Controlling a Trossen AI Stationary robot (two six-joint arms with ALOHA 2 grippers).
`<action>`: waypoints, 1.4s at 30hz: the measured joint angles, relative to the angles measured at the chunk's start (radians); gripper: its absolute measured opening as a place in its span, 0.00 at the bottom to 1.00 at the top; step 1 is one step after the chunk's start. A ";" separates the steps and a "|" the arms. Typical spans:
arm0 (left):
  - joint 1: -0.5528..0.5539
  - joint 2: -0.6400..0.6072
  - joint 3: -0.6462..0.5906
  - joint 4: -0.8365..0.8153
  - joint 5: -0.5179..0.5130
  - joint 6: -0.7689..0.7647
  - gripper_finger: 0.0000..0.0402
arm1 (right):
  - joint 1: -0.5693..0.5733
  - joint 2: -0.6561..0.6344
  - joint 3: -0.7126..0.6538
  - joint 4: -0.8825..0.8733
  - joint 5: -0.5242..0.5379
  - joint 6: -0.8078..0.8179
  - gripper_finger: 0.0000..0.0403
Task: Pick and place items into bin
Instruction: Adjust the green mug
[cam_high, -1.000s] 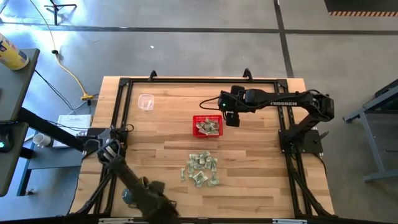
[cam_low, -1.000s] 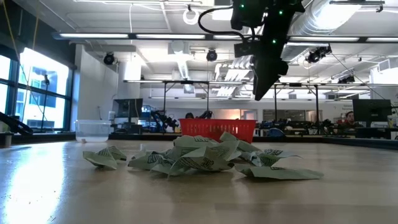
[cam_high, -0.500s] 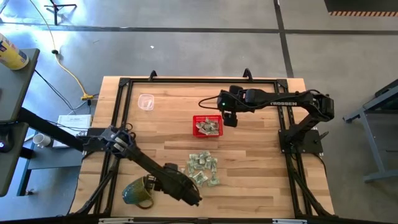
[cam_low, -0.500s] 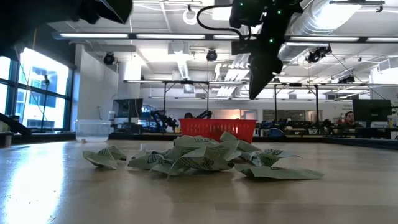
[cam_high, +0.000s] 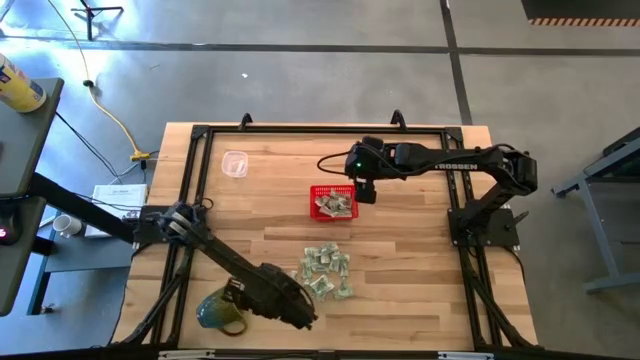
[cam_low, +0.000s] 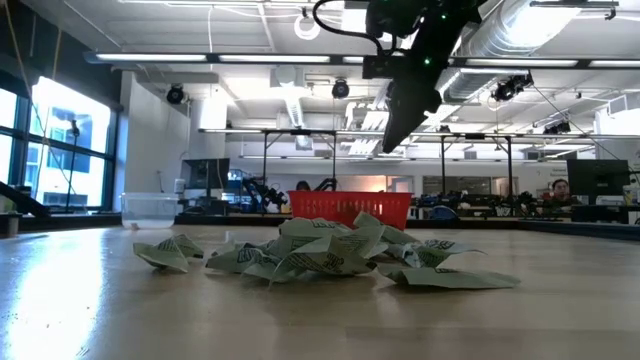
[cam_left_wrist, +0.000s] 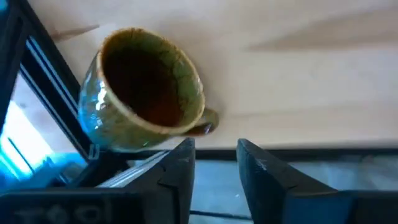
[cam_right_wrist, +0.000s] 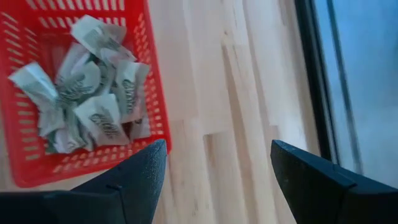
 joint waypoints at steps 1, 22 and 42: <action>-0.009 -0.024 -0.007 0.004 -0.003 0.010 0.41 | 0.000 0.000 0.000 -0.001 -0.006 0.004 0.69; 0.029 -0.178 -0.333 0.057 0.170 -0.012 0.95 | 0.000 0.000 0.000 0.042 -0.032 0.034 0.69; 0.042 -0.178 -0.467 0.053 0.193 -0.039 0.74 | 0.000 0.000 0.000 0.105 -0.066 0.031 0.69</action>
